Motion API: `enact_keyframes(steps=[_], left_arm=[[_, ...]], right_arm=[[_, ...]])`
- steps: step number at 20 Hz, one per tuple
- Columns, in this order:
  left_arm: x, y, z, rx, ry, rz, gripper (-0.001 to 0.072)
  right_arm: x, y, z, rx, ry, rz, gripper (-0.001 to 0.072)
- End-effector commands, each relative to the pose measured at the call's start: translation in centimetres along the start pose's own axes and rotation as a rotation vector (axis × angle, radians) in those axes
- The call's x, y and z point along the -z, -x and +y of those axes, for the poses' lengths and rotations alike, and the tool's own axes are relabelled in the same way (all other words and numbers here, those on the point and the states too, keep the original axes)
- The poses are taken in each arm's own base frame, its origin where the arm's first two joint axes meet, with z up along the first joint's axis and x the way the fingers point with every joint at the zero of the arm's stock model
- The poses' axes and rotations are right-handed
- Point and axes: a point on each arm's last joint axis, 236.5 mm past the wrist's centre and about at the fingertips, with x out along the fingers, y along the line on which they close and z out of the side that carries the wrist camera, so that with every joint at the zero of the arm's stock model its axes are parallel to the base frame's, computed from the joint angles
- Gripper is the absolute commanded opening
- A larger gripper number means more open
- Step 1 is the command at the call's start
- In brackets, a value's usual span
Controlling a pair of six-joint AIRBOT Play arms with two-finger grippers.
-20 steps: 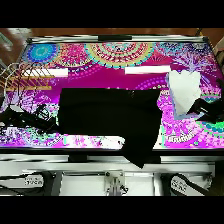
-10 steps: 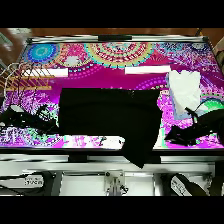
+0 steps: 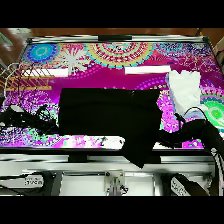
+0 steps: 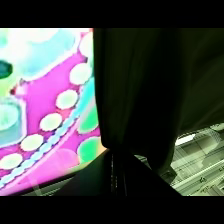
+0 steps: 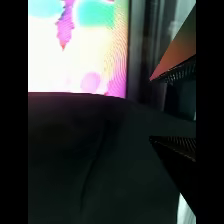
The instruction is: Fold the shirts.
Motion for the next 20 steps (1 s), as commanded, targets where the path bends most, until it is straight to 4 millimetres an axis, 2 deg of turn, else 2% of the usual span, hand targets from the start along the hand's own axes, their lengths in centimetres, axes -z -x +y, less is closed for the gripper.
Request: enact_keyframes(steps=[1, 6, 7, 8, 10, 11, 12, 14, 18, 20], left_arm=[[0.0, 0.0, 0.0, 0.0, -0.006, -0.001, 0.0032], [0.0, 0.0, 0.0, 0.0, -0.006, -0.002, 0.0032], [0.0, 0.0, 0.0, 0.0, -0.006, -0.003, 0.0032], [-0.2, 0.0, 0.1, -0.003, -0.007, -0.009, 0.0032], [-0.6, 0.0, -0.1, 0.004, -0.061, -0.024, 0.0032], [-0.8, 0.1, -0.7, 0.027, -0.095, -0.033, 0.0032], [-1.2, 0.3, -1.2, 0.04, -0.108, -0.049, 0.0032], [-2.8, 1.7, -2.0, 0.043, -0.135, -0.09, 0.0032], [-8.1, 7.3, -3.9, 0.002, -0.235, -0.242, 0.0031], [-10.9, 10.0, -4.8, -0.012, -0.242, -0.313, 0.0031]], right_arm=[[-0.6, -1.3, 0.4, -0.038, -0.038, 0.005, 0.0463], [-0.1, -2.9, 0.6, -0.077, -0.068, 0.077, 0.046], [0.0, -3.0, 0.7, -0.086, -0.062, 0.083, 0.0405], [0.0, -2.9, 1.1, -0.101, -0.046, 0.084, 0.0299], [0.1, -2.6, 2.2, -0.147, 0.013, 0.09, 0.0144], [-0.3, -2.1, 2.6, -0.153, 0.034, 0.087, 0.0112], [-1.1, -1.3, 3.1, -0.158, 0.062, 0.072, 0.0065], [-3.9, 1.2, 4.5, -0.163, 0.126, -0.003, 0.0064], [-12.0, 8.0, 7.6, -0.142, 0.205, -0.27, 0.0063], [-15.1, 10.1, 8.5, -0.14, 0.203, -0.365, 0.0063]])
